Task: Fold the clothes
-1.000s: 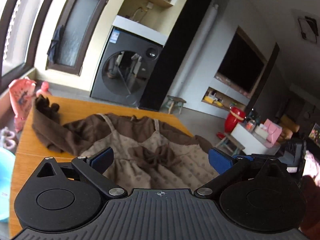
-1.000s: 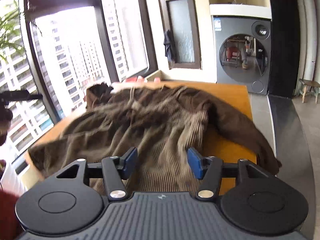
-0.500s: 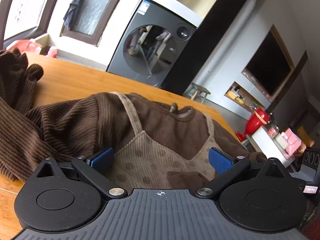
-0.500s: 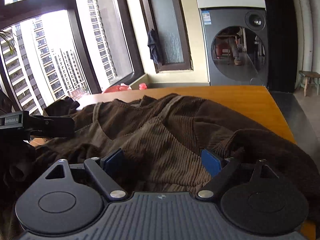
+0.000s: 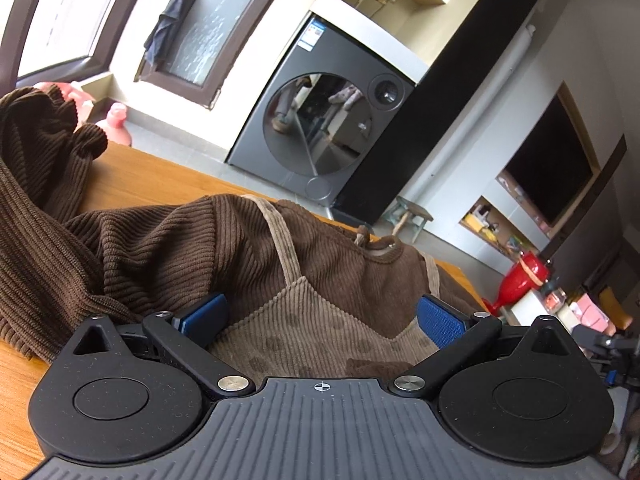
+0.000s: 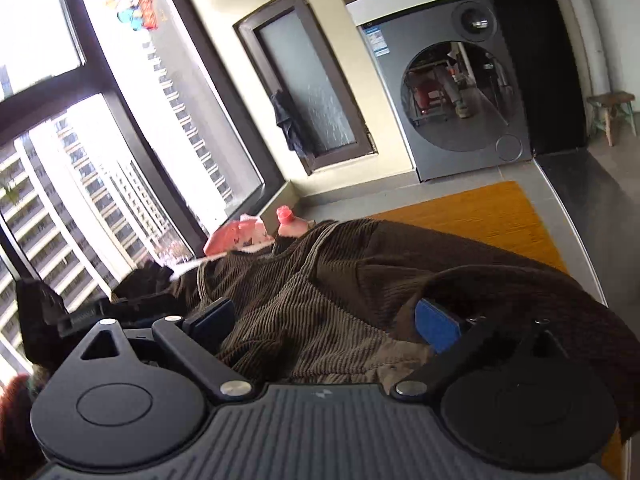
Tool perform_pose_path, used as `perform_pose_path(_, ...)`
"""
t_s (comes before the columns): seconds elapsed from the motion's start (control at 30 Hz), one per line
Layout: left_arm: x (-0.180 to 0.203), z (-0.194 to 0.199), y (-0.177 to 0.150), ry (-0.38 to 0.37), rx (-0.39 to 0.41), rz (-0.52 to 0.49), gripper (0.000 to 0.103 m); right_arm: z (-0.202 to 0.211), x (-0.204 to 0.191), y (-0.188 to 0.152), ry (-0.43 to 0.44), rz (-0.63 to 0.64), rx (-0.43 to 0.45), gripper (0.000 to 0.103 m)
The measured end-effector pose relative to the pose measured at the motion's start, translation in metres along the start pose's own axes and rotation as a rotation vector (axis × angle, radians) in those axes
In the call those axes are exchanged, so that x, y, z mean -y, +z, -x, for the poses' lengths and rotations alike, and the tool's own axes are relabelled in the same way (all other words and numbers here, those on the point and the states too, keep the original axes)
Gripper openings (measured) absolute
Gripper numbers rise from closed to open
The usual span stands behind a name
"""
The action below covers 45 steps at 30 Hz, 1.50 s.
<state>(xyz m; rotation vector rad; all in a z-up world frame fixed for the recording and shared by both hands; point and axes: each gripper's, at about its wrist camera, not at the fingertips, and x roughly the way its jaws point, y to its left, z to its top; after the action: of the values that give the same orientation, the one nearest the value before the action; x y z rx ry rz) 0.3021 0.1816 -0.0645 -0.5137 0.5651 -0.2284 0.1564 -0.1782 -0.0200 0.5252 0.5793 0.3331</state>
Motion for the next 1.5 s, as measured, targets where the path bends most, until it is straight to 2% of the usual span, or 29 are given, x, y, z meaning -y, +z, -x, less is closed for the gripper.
perform_pose_path(0.03,-0.001,-0.001,0.002,-0.001,-0.001,0.001,0.103,0.022,0.021,0.006,-0.007,-0.102,0.027,0.097)
perform_pose_path(0.13,-0.004,-0.003,0.007,-0.005,-0.002,0.006,0.103,0.051,0.087,-0.008,-0.031,-0.43,0.033,0.092)
perform_pose_path(0.2,-0.005,-0.002,0.008,-0.015,-0.006,0.008,0.103,0.07,0.131,-0.018,-0.046,-0.649,0.035,0.077)
perform_pose_path(0.23,-0.005,-0.002,0.008,-0.021,-0.011,0.004,0.103,0.079,0.153,-0.023,-0.054,-0.758,0.036,0.074)
perform_pose_path(0.3,0.002,0.0,0.004,-0.024,-0.023,-0.02,0.103,0.067,0.18,-0.043,0.006,-0.963,0.02,0.07)
perform_pose_path(0.4,0.009,0.0,0.001,-0.011,-0.034,-0.057,0.103,0.034,0.192,-0.047,0.018,-1.036,0.01,0.07)
perform_pose_path(0.53,0.006,0.001,0.001,-0.016,-0.028,-0.042,0.103,-0.007,0.201,-0.052,0.002,-1.095,-0.023,0.069)
perform_pose_path(0.6,0.005,0.003,0.0,-0.022,-0.022,-0.029,0.103,-0.01,0.193,-0.036,0.0,-0.994,0.009,0.044)
perform_pose_path(0.67,0.005,0.006,-0.002,-0.024,-0.012,-0.018,0.103,-0.012,0.184,-0.02,-0.003,-0.886,0.043,0.026)
perform_pose_path(0.73,0.003,0.01,-0.002,-0.031,0.012,-0.006,0.103,-0.01,0.169,0.004,-0.012,-0.742,0.086,0.021)
perform_pose_path(0.9,-0.004,0.023,-0.002,-0.068,0.066,0.045,0.103,0.002,0.076,0.073,0.061,-0.348,0.167,0.008)
perform_pose_path(1.03,-0.003,0.043,0.0,-0.16,0.072,0.113,0.103,-0.012,-0.018,0.102,0.19,-0.073,0.147,0.006)
perform_pose_path(1.13,0.003,0.062,-0.001,-0.203,0.096,0.111,0.103,-0.04,-0.08,0.101,0.295,0.06,0.059,0.006)
perform_pose_path(1.23,0.007,0.072,-0.01,-0.21,0.082,0.102,0.103,-0.059,-0.129,0.09,0.317,0.181,-0.008,0.007)
perform_pose_path(1.27,0.008,0.073,-0.014,-0.207,0.067,0.101,0.103,-0.059,-0.137,0.089,0.316,0.211,-0.006,0.007)
perform_pose_path(1.33,0.009,0.069,-0.025,-0.202,0.03,0.092,0.103,-0.048,-0.136,0.096,0.312,0.205,0.01,0.008)
perform_pose_path(1.37,0.009,0.066,-0.031,-0.201,0.01,0.086,0.103,-0.043,-0.128,0.102,0.294,0.179,0.017,0.013)
perform_pose_path(1.47,0.008,0.057,-0.037,-0.19,-0.024,0.079,0.103,-0.016,-0.075,0.112,0.154,0.055,0.043,0.046)
perform_pose_path(1.5,0.008,0.054,-0.039,-0.186,-0.036,0.077,0.103,-0.008,-0.051,0.112,0.095,0.001,0.047,0.052)
